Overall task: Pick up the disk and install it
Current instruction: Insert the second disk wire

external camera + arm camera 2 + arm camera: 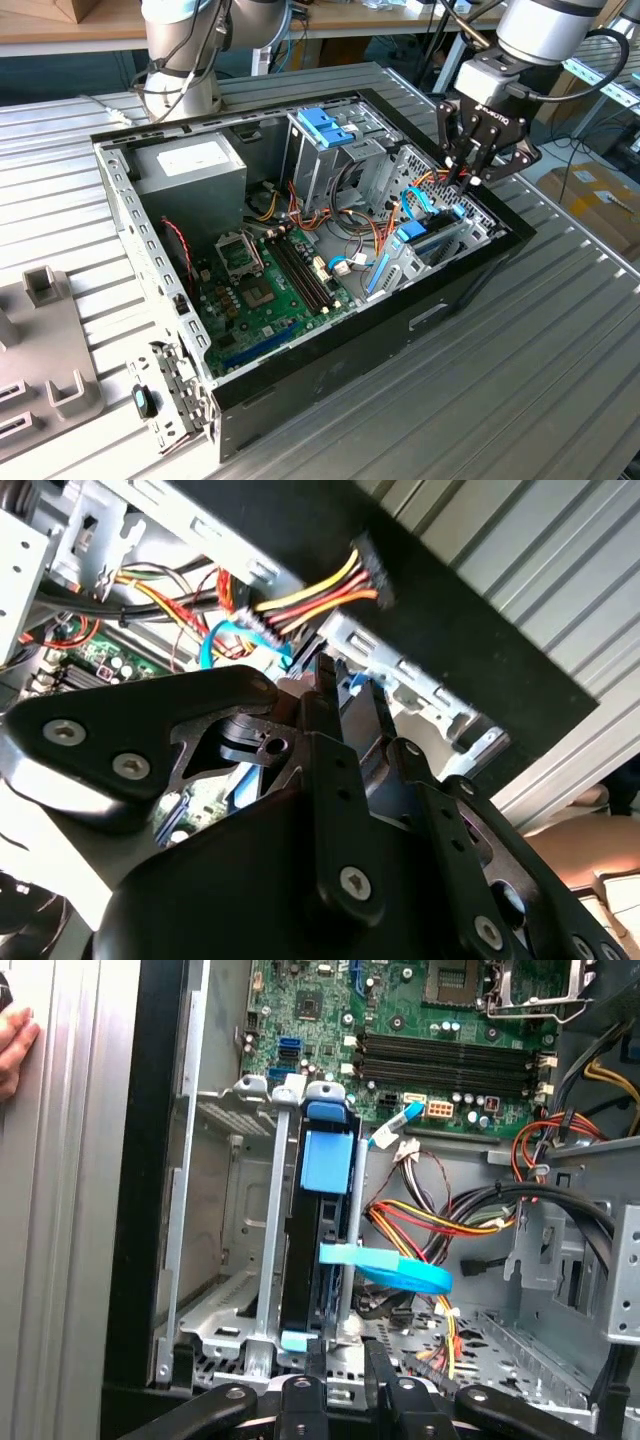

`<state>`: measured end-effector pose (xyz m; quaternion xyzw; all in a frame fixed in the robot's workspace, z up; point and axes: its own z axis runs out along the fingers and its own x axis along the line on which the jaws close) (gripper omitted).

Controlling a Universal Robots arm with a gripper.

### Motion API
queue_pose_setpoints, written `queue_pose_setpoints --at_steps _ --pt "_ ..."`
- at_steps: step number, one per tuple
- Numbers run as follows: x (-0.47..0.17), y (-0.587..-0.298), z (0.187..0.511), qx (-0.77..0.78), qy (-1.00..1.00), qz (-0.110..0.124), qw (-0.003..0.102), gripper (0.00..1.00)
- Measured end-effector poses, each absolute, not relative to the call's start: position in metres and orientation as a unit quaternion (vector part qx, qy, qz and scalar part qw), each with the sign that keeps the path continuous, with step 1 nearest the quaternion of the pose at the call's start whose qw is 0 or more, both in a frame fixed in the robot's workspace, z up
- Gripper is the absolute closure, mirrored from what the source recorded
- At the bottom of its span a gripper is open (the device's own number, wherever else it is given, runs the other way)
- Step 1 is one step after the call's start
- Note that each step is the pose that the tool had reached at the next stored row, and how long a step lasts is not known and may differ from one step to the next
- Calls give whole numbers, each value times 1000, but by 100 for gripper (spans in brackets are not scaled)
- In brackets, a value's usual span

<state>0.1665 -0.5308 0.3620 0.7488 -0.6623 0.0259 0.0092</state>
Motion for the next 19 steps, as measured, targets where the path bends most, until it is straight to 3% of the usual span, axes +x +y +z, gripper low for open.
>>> queue_pose_setpoints --at_steps 19 --pt "173 -529 362 762 -647 26 9 71"
